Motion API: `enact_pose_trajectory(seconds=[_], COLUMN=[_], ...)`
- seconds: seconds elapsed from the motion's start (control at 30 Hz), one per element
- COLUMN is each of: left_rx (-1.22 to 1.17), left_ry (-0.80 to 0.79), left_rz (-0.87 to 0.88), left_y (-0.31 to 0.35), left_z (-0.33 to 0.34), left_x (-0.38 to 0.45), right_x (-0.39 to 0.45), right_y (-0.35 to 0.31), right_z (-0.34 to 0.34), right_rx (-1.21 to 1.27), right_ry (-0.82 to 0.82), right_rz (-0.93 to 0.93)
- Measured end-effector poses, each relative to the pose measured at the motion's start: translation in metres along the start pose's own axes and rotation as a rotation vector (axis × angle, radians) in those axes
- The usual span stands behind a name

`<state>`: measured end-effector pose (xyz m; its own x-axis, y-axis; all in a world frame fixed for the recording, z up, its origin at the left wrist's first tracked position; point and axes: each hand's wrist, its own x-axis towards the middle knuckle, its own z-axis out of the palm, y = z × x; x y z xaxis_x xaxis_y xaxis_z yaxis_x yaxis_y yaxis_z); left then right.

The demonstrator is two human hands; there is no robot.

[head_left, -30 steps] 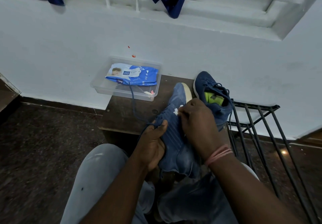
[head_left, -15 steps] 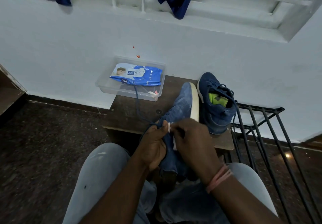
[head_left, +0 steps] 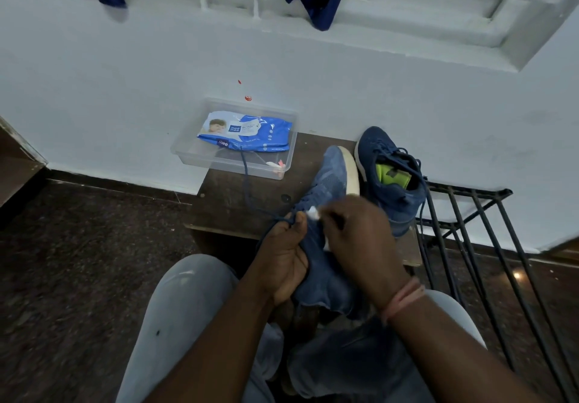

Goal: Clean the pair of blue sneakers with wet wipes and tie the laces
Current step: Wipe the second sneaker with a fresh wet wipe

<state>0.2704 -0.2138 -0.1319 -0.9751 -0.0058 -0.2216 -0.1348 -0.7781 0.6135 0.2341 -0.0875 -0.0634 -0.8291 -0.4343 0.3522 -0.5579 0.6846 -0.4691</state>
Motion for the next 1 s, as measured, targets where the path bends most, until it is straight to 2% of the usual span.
enact_pose_trajectory(seconds=[0.07, 0.1, 0.23, 0.3, 0.43, 0.5, 0.7, 0.8, 0.87, 1.0], left_rx=[0.008, 0.016, -0.041, -0.054, -0.012, -0.009, -0.018, 0.015, -0.002, -0.042], left_ry=[0.012, 0.033, 0.046, 0.038, -0.008, 0.015, -0.009, -0.01, -0.024, 0.026], left_rz=[-0.017, -0.016, -0.018, -0.004, -0.016, -0.015, 0.003, -0.007, -0.001, 0.042], left_y=[0.002, 0.003, 0.007, 0.006, 0.002, 0.006, 0.006, 0.004, 0.005, 0.007], left_z=[0.008, 0.007, 0.004, 0.002, 0.003, 0.002, -0.005, -0.001, 0.001, -0.003], left_x=[-0.004, -0.005, -0.003, -0.002, -0.002, -0.004, -0.002, -0.003, -0.004, 0.001], right_x=[0.019, 0.022, -0.011, -0.022, 0.01, 0.018, -0.021, 0.001, 0.004, -0.036], right_y=[0.013, 0.014, -0.008, -0.011, 0.012, 0.011, -0.01, 0.01, 0.012, -0.018], right_z=[-0.003, -0.002, -0.001, -0.005, -0.002, 0.001, 0.001, -0.004, -0.005, 0.002], right_rx=[-0.022, -0.017, 0.022, 0.034, -0.044, -0.081, 0.012, -0.041, -0.012, 0.118], right_ry=[0.108, 0.109, -0.058, -0.084, 0.091, 0.107, -0.053, 0.086, 0.12, -0.068], right_rz=[0.089, 0.096, 0.027, 0.011, 0.1, 0.122, 0.057, 0.136, 0.155, 0.069])
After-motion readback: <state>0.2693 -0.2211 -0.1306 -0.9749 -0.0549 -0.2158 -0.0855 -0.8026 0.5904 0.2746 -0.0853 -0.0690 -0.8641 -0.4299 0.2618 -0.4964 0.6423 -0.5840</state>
